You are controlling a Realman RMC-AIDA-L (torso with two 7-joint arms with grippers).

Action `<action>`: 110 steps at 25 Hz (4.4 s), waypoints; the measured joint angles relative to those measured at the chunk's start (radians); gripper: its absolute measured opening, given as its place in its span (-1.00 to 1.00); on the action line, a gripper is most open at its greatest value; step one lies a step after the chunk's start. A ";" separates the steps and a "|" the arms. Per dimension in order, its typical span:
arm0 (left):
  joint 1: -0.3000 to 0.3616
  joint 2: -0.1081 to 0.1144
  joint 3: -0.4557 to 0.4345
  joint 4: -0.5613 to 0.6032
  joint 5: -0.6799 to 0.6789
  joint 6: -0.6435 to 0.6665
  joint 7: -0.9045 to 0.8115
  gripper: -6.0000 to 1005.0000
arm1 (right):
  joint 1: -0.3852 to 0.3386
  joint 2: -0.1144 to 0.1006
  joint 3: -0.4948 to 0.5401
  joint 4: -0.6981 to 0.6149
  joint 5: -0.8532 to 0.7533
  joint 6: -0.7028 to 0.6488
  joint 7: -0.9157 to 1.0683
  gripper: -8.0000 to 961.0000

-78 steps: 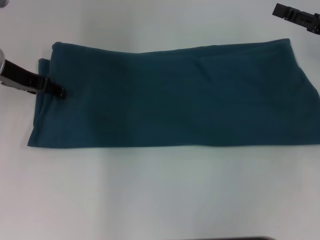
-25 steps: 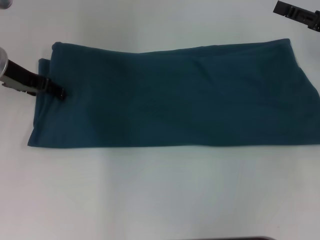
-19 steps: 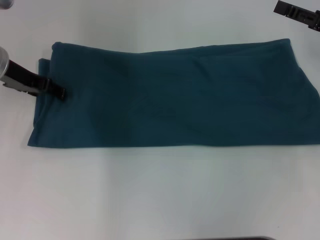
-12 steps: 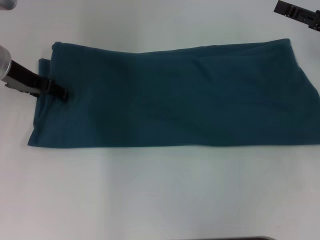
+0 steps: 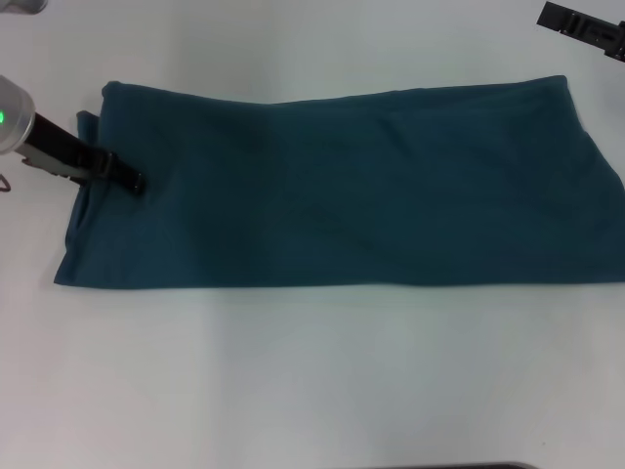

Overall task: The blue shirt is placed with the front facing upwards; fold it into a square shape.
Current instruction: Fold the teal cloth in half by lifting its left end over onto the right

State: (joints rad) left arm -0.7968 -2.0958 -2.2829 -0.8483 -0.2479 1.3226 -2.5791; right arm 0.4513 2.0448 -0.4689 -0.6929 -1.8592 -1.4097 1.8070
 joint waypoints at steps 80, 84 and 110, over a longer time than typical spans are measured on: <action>-0.003 0.021 0.013 0.025 0.025 -0.032 -0.040 0.59 | 0.006 -0.007 0.003 0.004 0.002 0.001 0.000 0.48; -0.003 0.022 0.013 0.025 0.026 -0.029 -0.044 0.59 | 0.006 -0.008 0.004 0.004 0.002 0.001 0.000 0.48; -0.016 0.022 0.024 0.051 0.027 -0.024 -0.044 0.59 | 0.006 -0.008 0.006 0.004 0.002 0.002 0.000 0.48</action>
State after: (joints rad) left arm -0.8130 -2.0736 -2.2585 -0.7976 -0.2209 1.2982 -2.6230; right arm 0.4575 2.0371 -0.4633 -0.6887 -1.8576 -1.4082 1.8070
